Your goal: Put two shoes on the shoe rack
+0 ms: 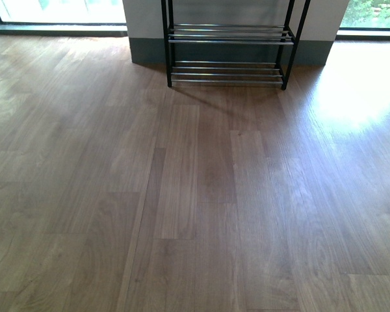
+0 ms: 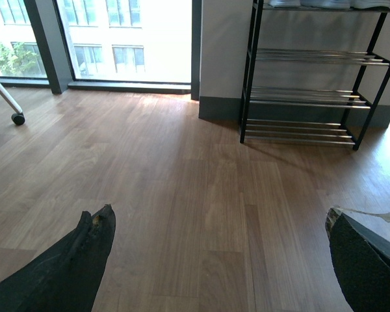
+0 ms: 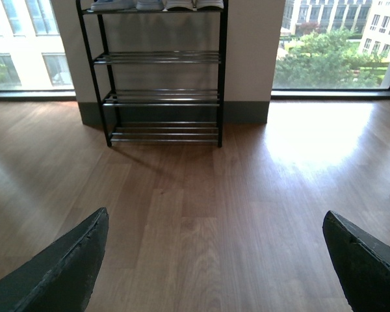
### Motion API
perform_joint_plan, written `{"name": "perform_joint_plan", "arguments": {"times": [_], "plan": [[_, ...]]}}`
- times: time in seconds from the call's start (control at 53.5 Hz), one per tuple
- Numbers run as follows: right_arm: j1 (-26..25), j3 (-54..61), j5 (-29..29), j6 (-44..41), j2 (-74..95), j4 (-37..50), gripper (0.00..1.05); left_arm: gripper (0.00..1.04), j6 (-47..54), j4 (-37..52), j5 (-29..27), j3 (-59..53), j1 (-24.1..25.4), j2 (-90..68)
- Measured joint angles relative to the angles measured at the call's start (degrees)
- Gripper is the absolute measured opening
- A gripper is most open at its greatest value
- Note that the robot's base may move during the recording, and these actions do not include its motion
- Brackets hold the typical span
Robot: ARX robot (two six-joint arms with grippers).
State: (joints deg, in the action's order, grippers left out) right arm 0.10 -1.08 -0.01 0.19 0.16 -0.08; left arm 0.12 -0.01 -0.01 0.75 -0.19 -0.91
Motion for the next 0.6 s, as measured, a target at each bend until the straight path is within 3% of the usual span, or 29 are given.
{"name": "perform_joint_plan", "arguments": {"times": [0.598], "plan": [[0.0,0.0,0.0,0.0,0.0,0.0,0.96,0.95,0.0,0.0,-0.1,0.0,0.1,0.0]]}}
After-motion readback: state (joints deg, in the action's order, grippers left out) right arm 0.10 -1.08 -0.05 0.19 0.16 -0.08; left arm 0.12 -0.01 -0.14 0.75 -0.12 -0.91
